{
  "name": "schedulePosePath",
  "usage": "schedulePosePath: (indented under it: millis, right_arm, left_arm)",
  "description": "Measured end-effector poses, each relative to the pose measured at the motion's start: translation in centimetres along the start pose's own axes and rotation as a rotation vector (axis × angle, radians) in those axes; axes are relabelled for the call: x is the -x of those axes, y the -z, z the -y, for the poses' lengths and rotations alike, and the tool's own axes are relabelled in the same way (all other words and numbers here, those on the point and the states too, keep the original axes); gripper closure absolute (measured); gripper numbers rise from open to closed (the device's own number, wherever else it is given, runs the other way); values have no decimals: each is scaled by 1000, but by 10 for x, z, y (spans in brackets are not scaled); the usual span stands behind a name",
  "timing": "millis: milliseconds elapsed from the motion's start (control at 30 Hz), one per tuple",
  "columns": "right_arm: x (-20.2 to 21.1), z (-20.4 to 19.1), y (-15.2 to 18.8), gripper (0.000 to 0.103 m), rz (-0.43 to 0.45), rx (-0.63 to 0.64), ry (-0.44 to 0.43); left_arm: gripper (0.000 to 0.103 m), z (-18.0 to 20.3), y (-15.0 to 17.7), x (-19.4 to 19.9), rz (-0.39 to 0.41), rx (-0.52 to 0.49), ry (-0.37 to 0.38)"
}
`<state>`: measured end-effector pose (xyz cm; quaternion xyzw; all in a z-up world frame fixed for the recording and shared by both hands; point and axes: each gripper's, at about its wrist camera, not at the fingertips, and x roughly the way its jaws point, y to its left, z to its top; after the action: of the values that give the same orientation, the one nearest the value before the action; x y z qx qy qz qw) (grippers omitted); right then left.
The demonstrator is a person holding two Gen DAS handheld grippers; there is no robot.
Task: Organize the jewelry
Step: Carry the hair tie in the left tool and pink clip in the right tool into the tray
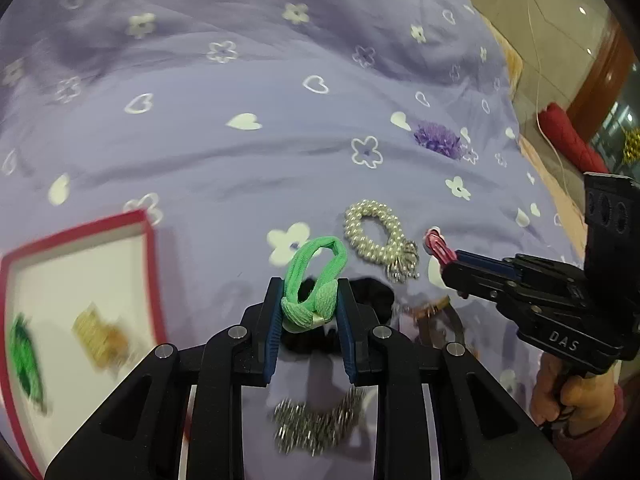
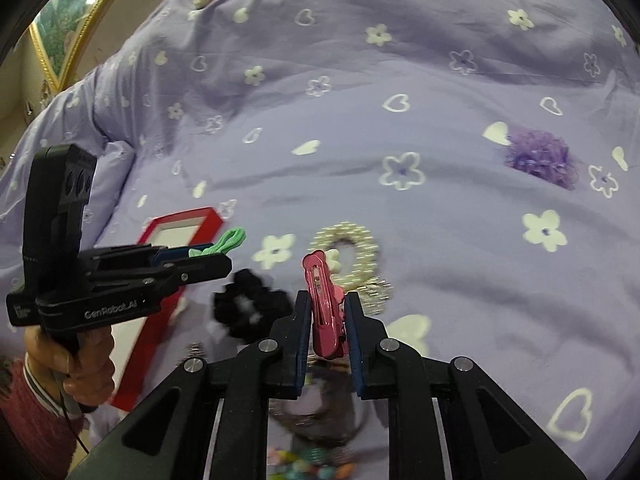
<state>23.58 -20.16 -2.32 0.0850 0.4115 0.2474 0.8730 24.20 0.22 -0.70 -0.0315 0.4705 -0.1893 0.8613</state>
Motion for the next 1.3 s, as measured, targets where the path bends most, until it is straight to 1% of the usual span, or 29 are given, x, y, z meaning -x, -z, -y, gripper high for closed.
schedulePosePath:
  millis: [100,233,467,667,867,1100,1300]
  right_arm:
    - [0,-16,2,86,2,10,-26]
    - [-3,-39,4,86,-5,28,-66]
    - [-13,-79,10,86,-22,63,-127]
    - [-24,-111,14,86,-43,93,-174]
    - [-36,-141,15,86,-62,134,-212]
    - [-54,-168,14,86,-86,161,-237]
    - [-75,-183,12,86,-123,173,-253]
  left_arm:
    - [80,-9,14,21,29,40,1]
    - [80,-23,31,44,61,88,-23]
    - [80,-46,61,72,83,152,-58]
    - [80,-68,79,93,104,202,-88]
    - [80,-96,96,105,105,255,-135]
    - [80,-124,103,111,112,301,-185]
    - [80,-151,110,105,86,352,-211]
